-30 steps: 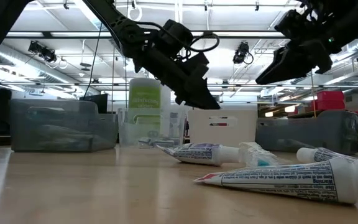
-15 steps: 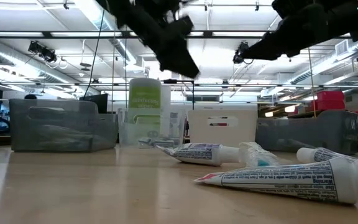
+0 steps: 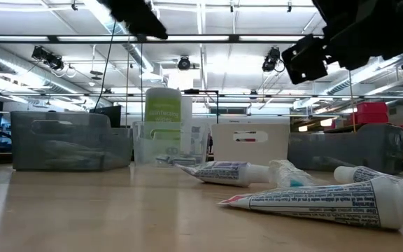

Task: Pick & Place Travel size toiletries
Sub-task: Put the purple toothpaste into the right black bin, then put the blue toothbrush into the left black bin

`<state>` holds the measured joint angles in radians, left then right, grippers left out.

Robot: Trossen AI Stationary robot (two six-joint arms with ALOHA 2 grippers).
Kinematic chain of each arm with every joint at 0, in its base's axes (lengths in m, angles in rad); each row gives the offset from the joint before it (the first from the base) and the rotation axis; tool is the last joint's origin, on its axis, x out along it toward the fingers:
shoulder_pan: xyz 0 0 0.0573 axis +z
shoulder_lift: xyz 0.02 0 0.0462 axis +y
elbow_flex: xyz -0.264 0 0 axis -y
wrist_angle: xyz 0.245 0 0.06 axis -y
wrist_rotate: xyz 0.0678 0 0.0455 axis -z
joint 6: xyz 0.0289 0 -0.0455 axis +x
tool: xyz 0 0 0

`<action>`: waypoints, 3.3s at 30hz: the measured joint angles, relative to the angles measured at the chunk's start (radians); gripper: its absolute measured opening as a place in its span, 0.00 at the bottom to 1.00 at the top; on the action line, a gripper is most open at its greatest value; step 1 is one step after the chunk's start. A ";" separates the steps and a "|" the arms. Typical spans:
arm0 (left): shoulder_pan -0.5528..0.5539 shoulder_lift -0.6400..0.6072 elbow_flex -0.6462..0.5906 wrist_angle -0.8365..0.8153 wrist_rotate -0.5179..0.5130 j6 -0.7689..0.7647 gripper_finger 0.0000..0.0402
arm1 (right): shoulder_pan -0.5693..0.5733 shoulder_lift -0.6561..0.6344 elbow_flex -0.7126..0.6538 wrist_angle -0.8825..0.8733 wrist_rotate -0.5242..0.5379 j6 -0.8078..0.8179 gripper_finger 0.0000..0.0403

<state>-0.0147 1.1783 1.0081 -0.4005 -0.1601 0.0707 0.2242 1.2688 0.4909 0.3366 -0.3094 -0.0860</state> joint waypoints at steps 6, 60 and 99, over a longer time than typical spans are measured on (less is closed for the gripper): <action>-0.019 -0.077 -0.278 0.400 0.009 -0.084 0.34 | 0.098 0.127 0.055 -0.005 -0.023 -0.005 0.53; -0.080 -0.090 -0.413 0.668 0.145 -0.220 0.35 | 0.148 -0.069 0.189 -0.692 0.644 -0.013 0.11; -0.080 -0.078 -0.412 0.710 0.049 -0.242 0.35 | -0.218 -0.254 0.031 -0.585 0.722 0.396 0.47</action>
<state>-0.0948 1.1001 0.5961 0.3093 -0.1113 -0.1715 0.0066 1.0145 0.5220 -0.2485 0.4129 0.3104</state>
